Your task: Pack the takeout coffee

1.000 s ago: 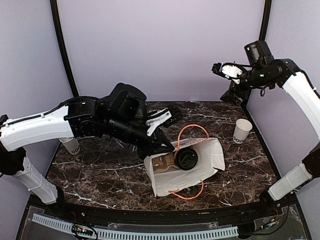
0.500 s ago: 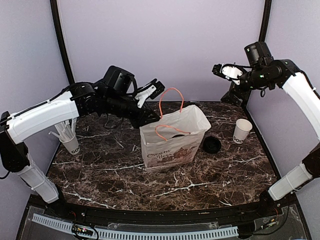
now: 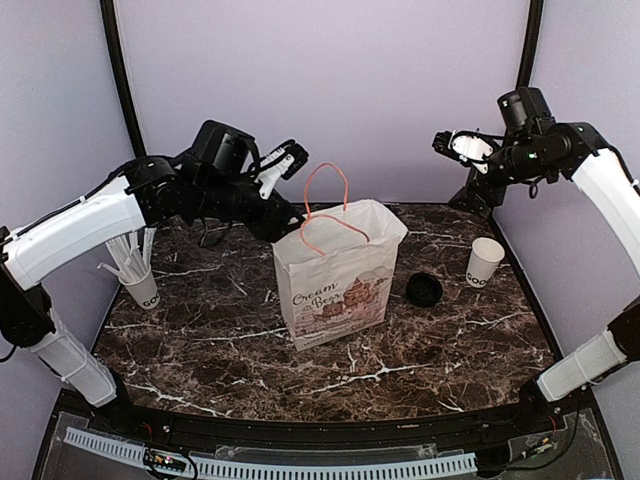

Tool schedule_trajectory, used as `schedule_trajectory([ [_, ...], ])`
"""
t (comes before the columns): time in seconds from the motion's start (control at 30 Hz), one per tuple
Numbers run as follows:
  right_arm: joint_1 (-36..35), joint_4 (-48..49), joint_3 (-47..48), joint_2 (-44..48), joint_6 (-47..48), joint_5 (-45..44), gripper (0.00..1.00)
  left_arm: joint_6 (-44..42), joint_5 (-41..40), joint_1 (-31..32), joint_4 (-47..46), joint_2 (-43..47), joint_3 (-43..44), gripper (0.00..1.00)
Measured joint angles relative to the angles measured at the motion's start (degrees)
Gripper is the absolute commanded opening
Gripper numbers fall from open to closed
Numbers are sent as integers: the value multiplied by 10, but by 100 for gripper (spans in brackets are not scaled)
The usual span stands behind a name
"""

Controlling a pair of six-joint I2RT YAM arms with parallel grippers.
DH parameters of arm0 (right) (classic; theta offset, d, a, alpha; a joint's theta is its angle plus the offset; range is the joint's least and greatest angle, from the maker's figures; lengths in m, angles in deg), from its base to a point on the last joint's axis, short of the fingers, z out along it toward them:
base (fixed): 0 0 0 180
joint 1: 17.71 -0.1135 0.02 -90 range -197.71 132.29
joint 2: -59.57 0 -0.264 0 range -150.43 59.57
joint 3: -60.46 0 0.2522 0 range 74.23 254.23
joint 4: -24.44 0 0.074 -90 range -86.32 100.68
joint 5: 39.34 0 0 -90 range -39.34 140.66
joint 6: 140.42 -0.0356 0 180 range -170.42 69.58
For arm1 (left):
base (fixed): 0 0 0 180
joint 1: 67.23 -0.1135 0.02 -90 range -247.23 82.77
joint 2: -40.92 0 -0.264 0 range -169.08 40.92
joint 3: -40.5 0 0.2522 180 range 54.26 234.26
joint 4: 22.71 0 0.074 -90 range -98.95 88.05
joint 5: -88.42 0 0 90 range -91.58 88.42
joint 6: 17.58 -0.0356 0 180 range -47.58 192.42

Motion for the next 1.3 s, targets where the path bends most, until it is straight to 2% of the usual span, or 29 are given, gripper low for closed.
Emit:
schedule_trajectory([
  [0.2,54,9,-16,15,-24,45,99,21,-74,-7,27,80,-7,71],
  [0.37,136,65,-62,24,-102,124,99,79,-123,-14,54,143,-30,70],
  [0.47,181,143,-163,53,-182,173,99,121,-141,-14,67,177,-65,68],
  [0.57,191,218,-266,85,-243,217,99,160,-158,-14,89,204,-99,66],
  [0.67,216,285,-364,125,-276,263,99,191,-179,-15,118,224,-116,64],
  [0.77,275,392,-496,196,-311,303,98,215,-207,-15,145,242,-132,64],
  [0.9,292,428,-583,263,-319,352,96,249,-242,-24,189,270,-148,64],
  [1.03,291,471,-582,275,-328,391,95,280,-272,-67,248,292,-147,63],
  [1.1,291,481,-582,272,-327,402,95,283,-278,-99,270,296,-144,60],
  [1.3,291,486,-582,254,-320,417,93,264,-255,-216,296,292,-115,55],
])
